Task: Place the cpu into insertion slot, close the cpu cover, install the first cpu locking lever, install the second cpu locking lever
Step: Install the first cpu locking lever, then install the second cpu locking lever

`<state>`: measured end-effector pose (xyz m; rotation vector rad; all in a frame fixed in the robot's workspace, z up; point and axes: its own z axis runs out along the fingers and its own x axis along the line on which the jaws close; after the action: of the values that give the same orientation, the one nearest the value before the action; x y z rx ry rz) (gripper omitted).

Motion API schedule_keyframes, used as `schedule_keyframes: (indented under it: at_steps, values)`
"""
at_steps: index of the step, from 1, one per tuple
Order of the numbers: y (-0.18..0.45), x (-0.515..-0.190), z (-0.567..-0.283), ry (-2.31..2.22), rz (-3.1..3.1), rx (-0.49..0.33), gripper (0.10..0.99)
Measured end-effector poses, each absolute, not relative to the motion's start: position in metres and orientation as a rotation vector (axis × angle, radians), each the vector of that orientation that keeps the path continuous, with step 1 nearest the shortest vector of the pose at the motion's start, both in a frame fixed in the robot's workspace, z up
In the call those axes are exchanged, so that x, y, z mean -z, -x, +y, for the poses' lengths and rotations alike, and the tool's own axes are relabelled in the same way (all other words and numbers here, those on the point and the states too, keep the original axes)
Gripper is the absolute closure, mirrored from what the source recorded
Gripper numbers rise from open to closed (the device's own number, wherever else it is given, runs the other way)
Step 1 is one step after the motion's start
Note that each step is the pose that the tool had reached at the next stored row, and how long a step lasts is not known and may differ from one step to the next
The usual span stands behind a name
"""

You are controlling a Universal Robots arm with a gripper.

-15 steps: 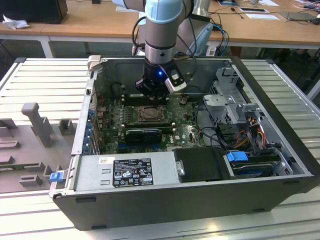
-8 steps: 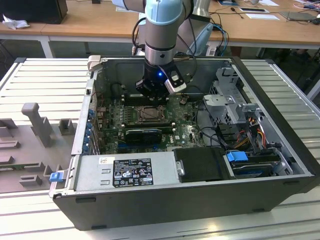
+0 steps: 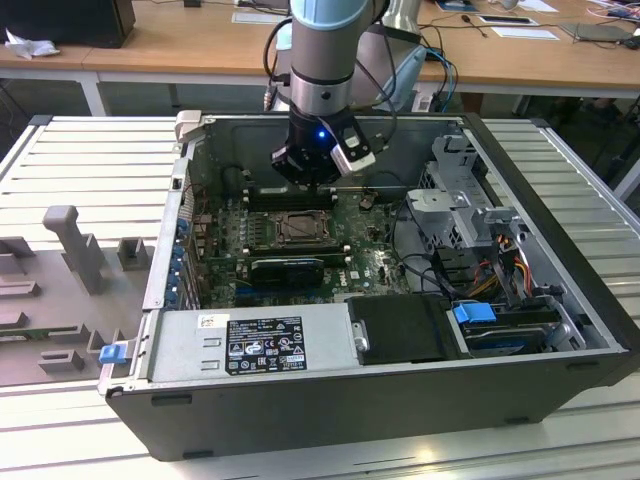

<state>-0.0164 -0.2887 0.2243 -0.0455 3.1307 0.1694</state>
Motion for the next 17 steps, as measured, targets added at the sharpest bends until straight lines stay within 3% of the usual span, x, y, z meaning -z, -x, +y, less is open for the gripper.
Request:
schedule_keyframes:
  at_steps: [17]
  values:
    - [0.0164, -0.2244, -0.2951, 0.046, 3.131, -0.169, 0.98]
